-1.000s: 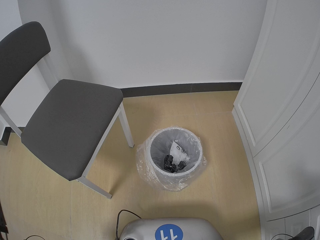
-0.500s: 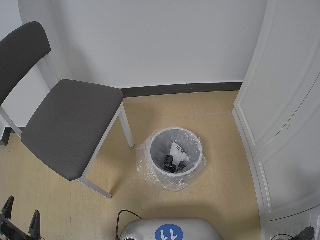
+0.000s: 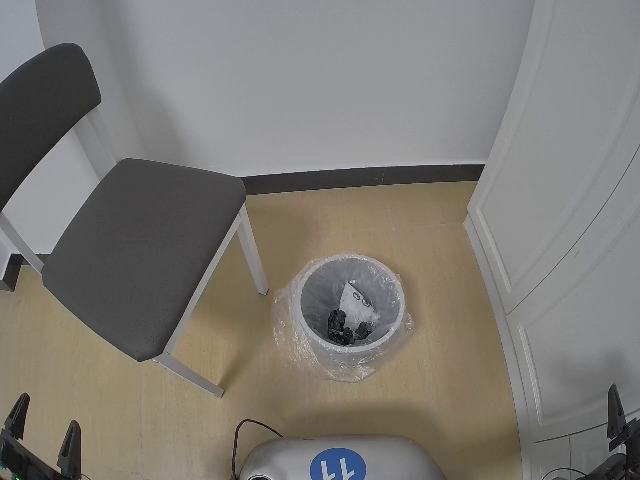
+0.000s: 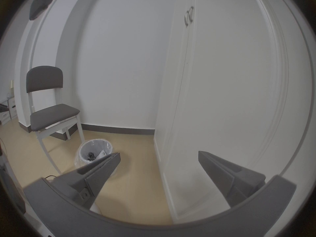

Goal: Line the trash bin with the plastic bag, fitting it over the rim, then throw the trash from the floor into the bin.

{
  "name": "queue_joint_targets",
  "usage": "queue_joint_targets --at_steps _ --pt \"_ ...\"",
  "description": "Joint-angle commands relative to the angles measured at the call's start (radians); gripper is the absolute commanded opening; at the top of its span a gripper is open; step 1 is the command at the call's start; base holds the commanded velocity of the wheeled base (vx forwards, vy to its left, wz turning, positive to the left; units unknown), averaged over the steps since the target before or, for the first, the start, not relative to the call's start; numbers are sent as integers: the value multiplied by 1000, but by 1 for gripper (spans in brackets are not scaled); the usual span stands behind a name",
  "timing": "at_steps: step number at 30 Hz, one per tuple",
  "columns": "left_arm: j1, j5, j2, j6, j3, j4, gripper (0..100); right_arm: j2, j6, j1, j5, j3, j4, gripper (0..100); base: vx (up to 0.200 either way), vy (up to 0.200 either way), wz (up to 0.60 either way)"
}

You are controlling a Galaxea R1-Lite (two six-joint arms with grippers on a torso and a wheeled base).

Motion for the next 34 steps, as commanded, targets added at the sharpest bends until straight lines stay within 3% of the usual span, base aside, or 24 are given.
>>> queue_joint_targets --at_steps 1,4,8,10,11,17,34 --pt "0 0 -13 0 18 -2 100 -13 27 0 1 17 12 100 0 0 0" --pt "0 0 -13 -2 18 -2 100 -13 33 0 13 17 14 100 0 0 0" --pt "0 0 -13 -2 18 -2 100 -13 48 0 110 16 23 100 0 0 0" --pt "0 0 -13 -2 18 -2 100 -13 51 0 114 16 23 100 0 0 0" --pt "0 0 -13 0 18 -2 100 -13 82 0 194 13 75 100 0 0 0" --pt "0 1 -13 -5 18 -4 100 -13 130 1 165 16 83 100 0 0 0" --pt "0 0 -13 -2 18 -4 100 -13 128 1 162 17 83 100 0 0 0"
